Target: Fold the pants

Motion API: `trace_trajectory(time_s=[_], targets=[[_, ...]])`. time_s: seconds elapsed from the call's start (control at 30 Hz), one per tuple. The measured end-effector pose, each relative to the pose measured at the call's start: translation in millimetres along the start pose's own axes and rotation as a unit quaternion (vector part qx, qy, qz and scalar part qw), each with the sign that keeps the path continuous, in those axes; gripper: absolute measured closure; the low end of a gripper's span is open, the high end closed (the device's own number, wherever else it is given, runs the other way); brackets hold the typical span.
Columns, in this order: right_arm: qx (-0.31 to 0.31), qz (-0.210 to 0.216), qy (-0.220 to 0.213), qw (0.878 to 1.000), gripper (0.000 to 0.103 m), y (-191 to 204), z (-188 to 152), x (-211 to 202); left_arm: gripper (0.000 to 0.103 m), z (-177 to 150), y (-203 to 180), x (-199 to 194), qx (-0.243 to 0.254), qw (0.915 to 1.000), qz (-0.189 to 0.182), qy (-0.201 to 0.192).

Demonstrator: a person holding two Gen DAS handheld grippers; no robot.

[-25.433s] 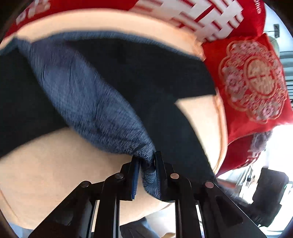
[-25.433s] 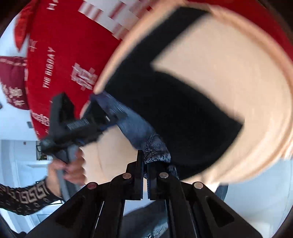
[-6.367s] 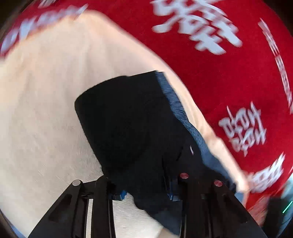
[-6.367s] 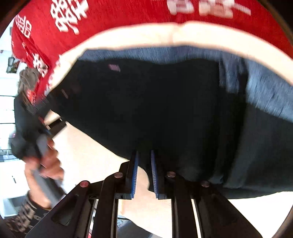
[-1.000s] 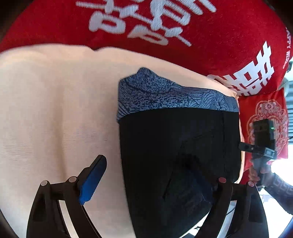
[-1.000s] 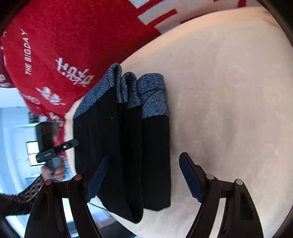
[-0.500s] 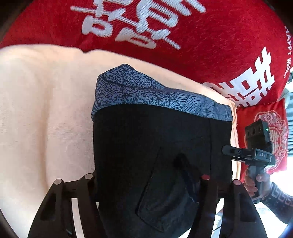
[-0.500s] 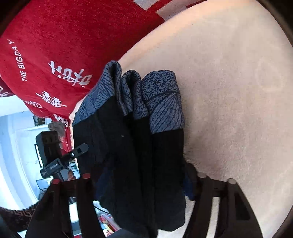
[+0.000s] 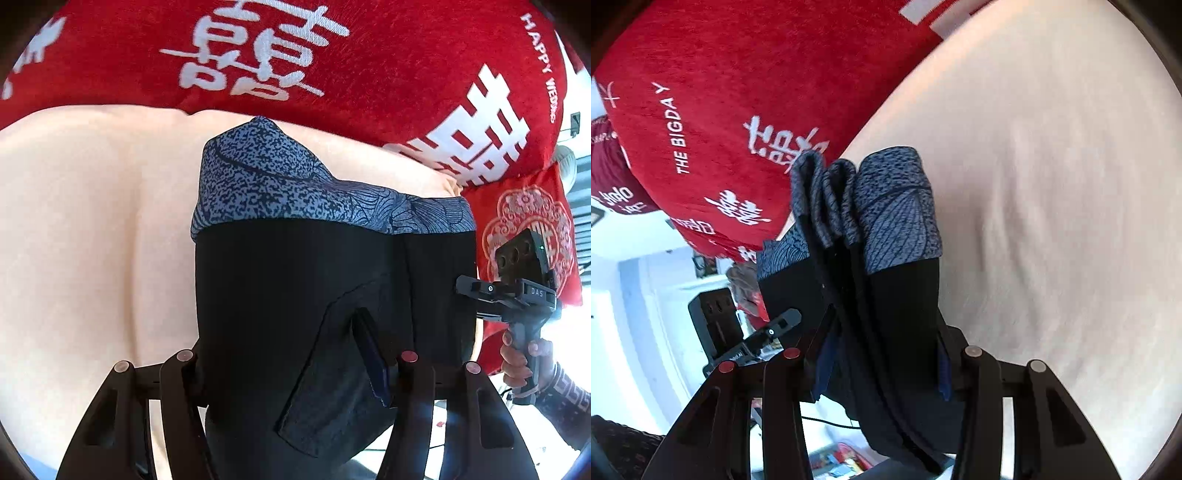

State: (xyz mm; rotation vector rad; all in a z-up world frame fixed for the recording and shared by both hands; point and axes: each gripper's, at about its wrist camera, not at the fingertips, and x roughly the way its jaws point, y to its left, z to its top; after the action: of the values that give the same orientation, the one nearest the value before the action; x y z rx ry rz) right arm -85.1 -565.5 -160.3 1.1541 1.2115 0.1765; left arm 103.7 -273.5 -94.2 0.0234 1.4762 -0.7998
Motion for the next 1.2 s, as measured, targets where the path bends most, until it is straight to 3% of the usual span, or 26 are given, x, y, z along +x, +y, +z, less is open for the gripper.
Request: trace_trajectory(time_s=[0.2,0.23,0.27,0.3,0.37,0.4,0.5,0.53,0.6,0.83,1.07,1.13,1.2], targets=[[-0.009,-0.03,0.014,0.999,0.054,-4,-33,17,0.04,-35,26,15,-0.012,0.9995,0.022,0.021],[-0.012,-0.045,0.02,0.999,0.054,-6,-35,25,0.035,-40,35,20,-0.015,0.9991,0.028,0.027],[-0.016,-0.059,0.019,0.998,0.053,-9,-37,29,0.022,-45,42,26,-0.019,0.999,0.036,0.019],[-0.022,-0.073,0.013,0.997,0.05,-13,-38,33,0.018,-47,48,26,-0.019,0.999,0.042,-0.002],[-0.017,-0.079,0.001,0.997,0.042,-21,-36,34,0.001,-48,59,29,-0.026,0.9983,0.052,-0.006],[-0.011,-0.094,-0.001,0.996,0.034,-23,-37,35,0.001,-49,63,30,-0.035,0.9981,0.051,-0.004],[-0.009,-0.123,-0.014,0.992,0.027,-17,-42,33,0.001,-50,60,24,-0.032,0.9968,0.073,-0.005],[-0.016,-0.16,-0.022,0.987,0.022,-11,-46,30,0.001,-52,56,19,-0.022,0.9956,0.091,-0.009],[-0.025,-0.207,-0.034,0.978,0.02,-3,-54,23,0.001,-55,50,10,-0.005,0.9923,0.123,-0.014],[-0.028,-0.296,-0.056,0.953,0.019,16,-82,4,0.001,-75,31,-17,0.04,0.9777,0.206,-0.018],[-0.019,-0.341,-0.075,0.937,0.01,37,-122,-1,0.001,-98,-2,-29,0.085,0.9736,0.212,0.01],[-0.03,-0.349,-0.081,0.933,0.001,52,-135,0,0.001,-105,-12,-37,0.095,0.9739,0.206,0.01],[-0.052,-0.359,-0.095,0.927,0.0,70,-148,0,0.001,-110,-23,-47,0.107,0.9734,0.203,0.001]])
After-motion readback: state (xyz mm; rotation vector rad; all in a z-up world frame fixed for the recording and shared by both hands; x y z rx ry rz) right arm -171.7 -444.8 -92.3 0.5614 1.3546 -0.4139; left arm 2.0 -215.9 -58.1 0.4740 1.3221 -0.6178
